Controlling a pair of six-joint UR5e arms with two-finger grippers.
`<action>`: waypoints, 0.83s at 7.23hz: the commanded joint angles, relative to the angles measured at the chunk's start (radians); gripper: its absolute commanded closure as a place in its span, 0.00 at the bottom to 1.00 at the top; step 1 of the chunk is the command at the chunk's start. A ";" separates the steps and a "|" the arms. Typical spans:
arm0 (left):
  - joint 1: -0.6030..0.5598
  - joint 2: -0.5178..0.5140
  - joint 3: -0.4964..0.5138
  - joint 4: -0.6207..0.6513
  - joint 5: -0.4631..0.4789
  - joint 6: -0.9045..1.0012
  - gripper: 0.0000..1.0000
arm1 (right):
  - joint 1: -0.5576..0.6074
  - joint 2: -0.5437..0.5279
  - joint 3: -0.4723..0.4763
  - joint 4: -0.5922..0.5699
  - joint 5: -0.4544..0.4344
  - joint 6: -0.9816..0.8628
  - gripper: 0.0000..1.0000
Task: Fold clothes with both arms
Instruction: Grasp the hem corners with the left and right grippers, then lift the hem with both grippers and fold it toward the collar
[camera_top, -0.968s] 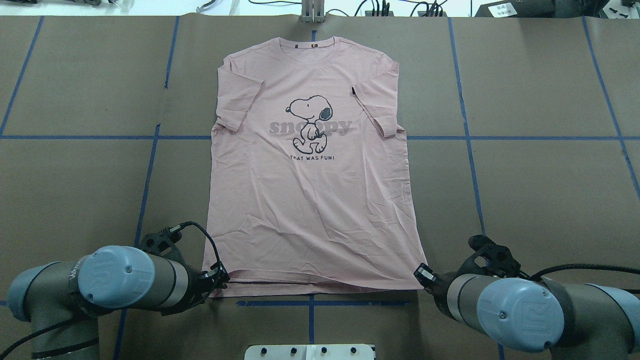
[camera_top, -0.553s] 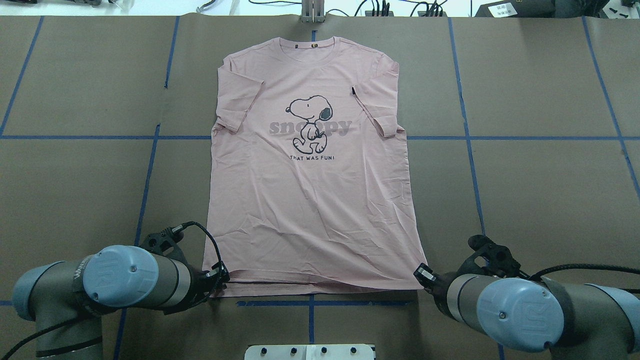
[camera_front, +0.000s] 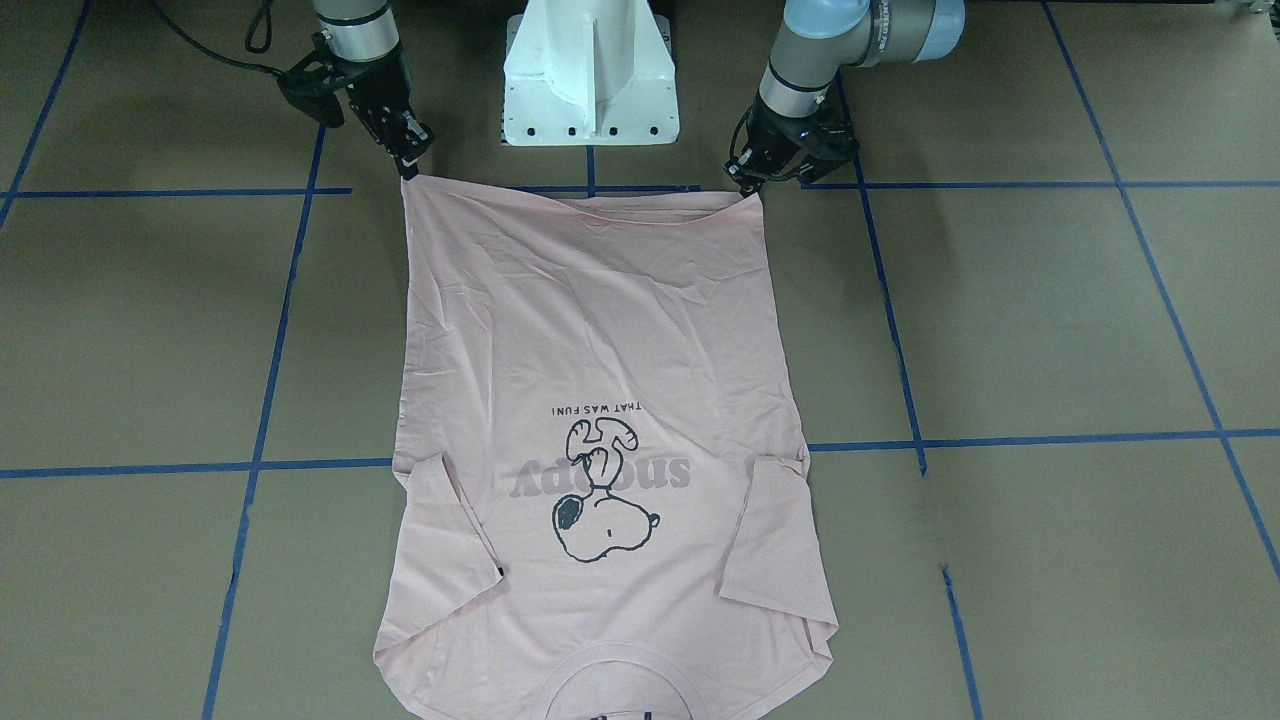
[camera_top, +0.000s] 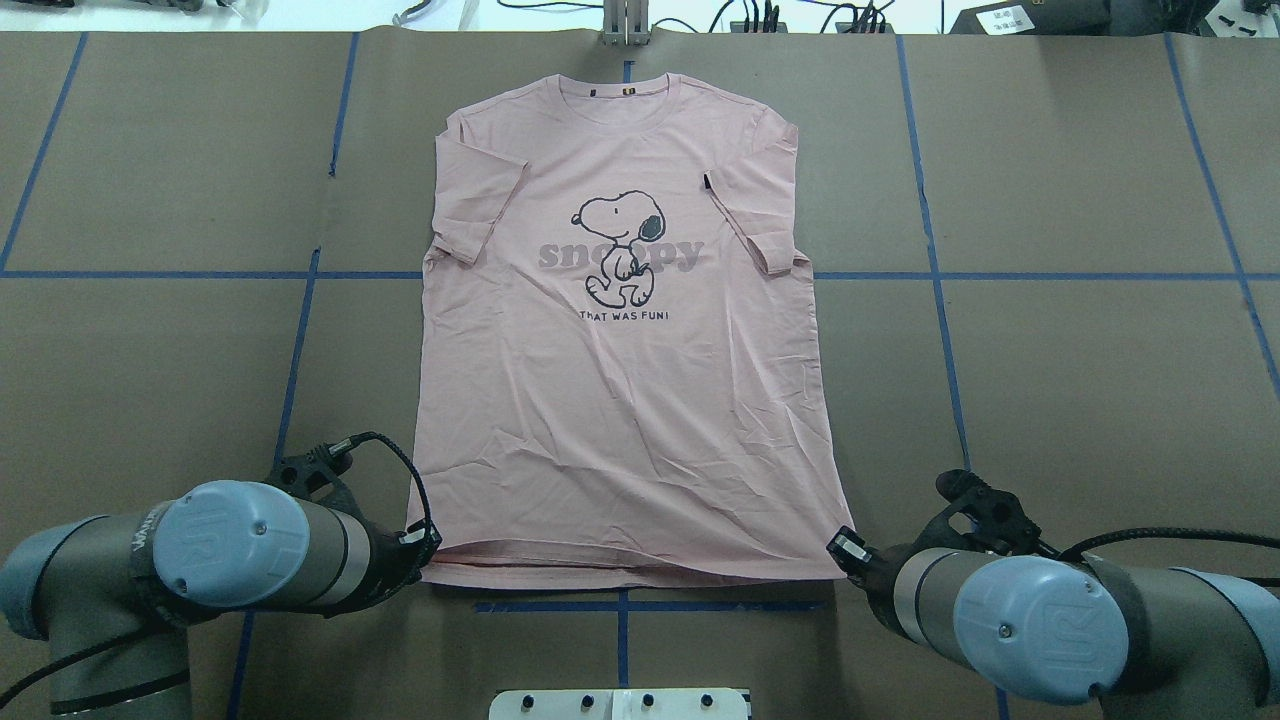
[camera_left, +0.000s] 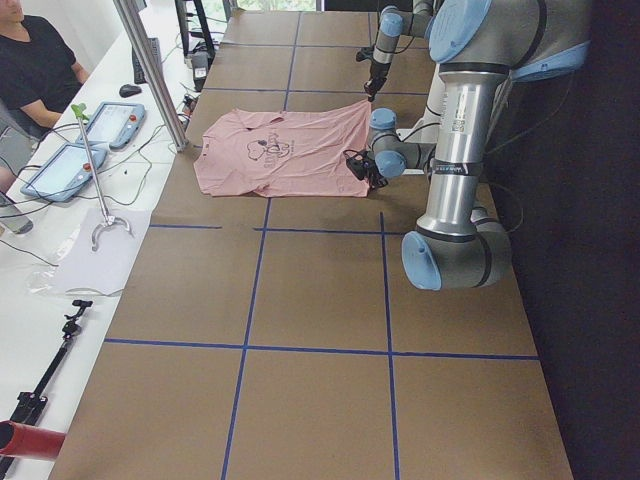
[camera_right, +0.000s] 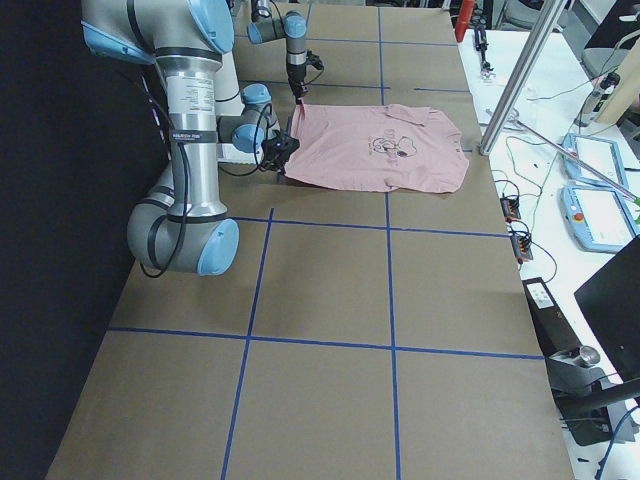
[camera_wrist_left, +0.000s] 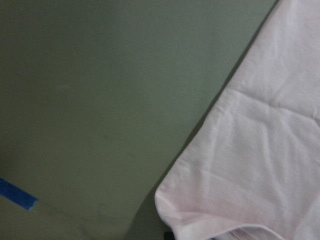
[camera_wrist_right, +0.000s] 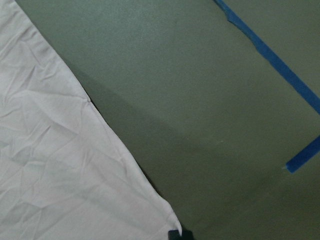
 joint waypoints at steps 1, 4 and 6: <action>0.020 -0.001 -0.081 0.093 0.030 -0.028 1.00 | -0.022 -0.003 0.016 0.000 -0.002 0.005 1.00; 0.088 -0.002 -0.297 0.264 0.033 -0.112 1.00 | -0.053 -0.105 0.186 -0.002 0.011 0.008 1.00; -0.024 -0.025 -0.287 0.266 0.033 -0.084 1.00 | 0.066 -0.078 0.178 0.000 0.037 -0.015 1.00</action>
